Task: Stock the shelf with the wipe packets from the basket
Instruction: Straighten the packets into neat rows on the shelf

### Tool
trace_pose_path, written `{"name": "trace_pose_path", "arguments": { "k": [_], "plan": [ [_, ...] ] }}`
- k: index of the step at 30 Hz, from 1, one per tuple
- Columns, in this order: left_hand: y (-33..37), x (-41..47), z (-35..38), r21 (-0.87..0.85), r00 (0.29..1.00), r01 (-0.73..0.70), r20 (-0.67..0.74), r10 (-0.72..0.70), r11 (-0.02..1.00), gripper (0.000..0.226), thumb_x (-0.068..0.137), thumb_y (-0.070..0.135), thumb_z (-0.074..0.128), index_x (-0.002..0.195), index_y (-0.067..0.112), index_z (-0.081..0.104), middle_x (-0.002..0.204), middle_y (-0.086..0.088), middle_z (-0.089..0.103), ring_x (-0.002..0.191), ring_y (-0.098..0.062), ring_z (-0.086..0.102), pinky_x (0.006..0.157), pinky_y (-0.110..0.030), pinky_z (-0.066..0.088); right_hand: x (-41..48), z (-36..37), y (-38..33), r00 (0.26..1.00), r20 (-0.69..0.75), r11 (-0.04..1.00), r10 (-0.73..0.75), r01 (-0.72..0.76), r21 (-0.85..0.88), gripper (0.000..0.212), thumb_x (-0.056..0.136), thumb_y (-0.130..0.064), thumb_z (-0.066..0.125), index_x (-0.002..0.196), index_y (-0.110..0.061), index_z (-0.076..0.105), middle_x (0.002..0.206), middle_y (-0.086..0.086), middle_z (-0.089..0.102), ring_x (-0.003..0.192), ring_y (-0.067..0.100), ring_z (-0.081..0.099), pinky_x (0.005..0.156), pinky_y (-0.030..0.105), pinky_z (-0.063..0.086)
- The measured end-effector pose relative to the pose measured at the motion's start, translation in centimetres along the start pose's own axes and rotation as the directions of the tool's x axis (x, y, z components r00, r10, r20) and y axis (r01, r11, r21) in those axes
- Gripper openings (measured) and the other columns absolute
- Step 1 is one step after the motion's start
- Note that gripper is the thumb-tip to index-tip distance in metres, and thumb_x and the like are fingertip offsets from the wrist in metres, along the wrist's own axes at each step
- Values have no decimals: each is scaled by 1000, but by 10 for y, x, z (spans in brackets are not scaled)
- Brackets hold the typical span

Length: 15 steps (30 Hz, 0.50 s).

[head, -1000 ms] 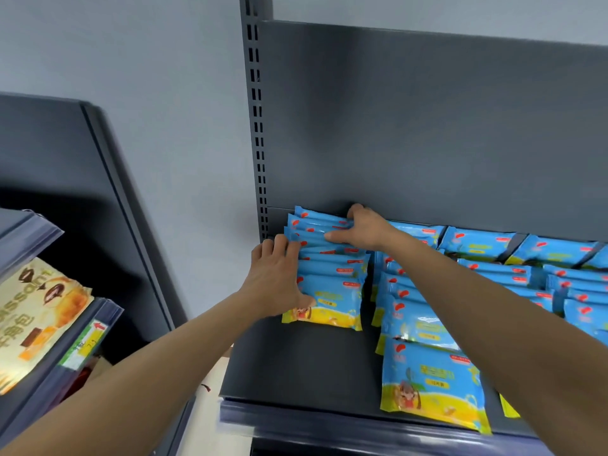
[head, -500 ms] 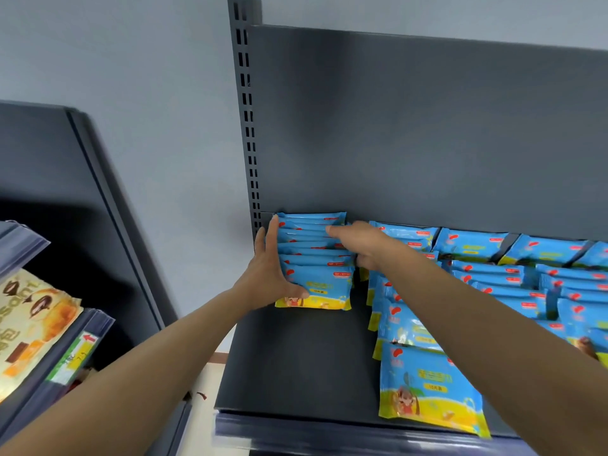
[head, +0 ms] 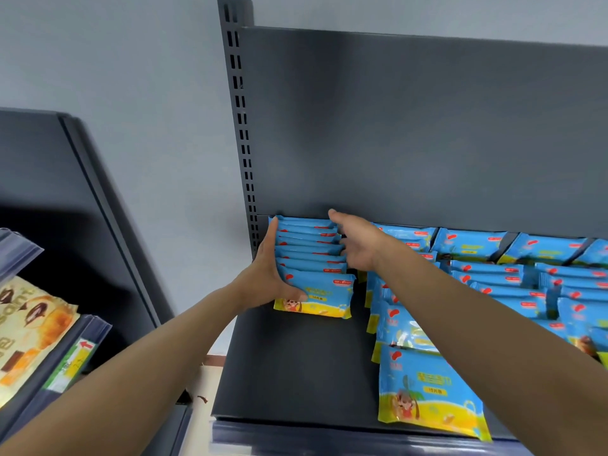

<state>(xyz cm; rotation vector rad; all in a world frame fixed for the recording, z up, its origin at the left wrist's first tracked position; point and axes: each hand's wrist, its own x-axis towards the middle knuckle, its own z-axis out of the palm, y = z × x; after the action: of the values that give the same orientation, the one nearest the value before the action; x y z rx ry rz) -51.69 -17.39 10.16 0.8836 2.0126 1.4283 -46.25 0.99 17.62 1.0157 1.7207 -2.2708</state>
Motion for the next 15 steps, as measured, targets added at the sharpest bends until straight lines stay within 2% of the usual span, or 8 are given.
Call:
{"name": "trace_pose_path", "arguments": {
  "k": [2,7,9,11,13,14,15],
  "plan": [
    [1,1,-1,-13,1000,4,16,-4,1000,144,47,21,89,139,48,-19,149,2,18,131,-22,40,101,-51,43,2,1,-1,1000,11,1000,3,-3,3,55,90,-49,53,133,-16,46,142,13,43,123,30,50,97,48,48],
    [3,2,0,43,1000,-4,-27,5,999,138,52,18,87,141,43,-15,148,2,16,131,-22,38,102,-49,43,9,3,2,992,-105,994,-67,58,-88,51,90,-48,53,127,-13,51,136,12,49,122,28,51,105,46,41],
    [2,1,-1,111,998,-14,-59,21,994,130,58,16,86,143,39,-9,147,3,14,130,-16,36,105,-41,41,9,2,1,992,-104,993,-78,67,-101,49,90,-46,54,126,-13,52,136,12,50,121,28,51,104,46,42],
    [0,-2,-1,242,995,-39,-77,59,970,119,63,18,84,143,35,-3,148,8,7,128,-12,33,103,-25,39,6,-1,2,993,-77,986,-92,80,-146,44,90,-40,57,125,-12,53,135,10,51,120,27,52,104,45,42],
    [-3,-8,0,336,993,-63,-74,93,940,109,68,23,81,143,34,2,150,12,-7,132,-12,29,102,-20,36,-2,-3,3,996,15,956,-92,93,-279,39,87,-33,64,120,-13,57,129,7,58,113,22,57,102,42,44],
    [-3,-10,1,377,992,-70,-73,105,924,105,70,26,79,143,34,4,150,13,-15,134,-12,27,105,-22,35,-7,-5,2,995,64,919,-81,99,-381,44,83,-30,69,121,-14,55,127,5,59,113,20,57,103,41,42],
    [-3,-12,1,414,991,-71,-75,112,908,100,71,28,78,142,34,8,150,13,-20,135,-13,25,108,-27,34,-12,-7,2,993,97,865,-59,100,-492,58,78,-29,75,129,-16,49,130,2,57,118,19,54,107,42,38]
  ]
}}
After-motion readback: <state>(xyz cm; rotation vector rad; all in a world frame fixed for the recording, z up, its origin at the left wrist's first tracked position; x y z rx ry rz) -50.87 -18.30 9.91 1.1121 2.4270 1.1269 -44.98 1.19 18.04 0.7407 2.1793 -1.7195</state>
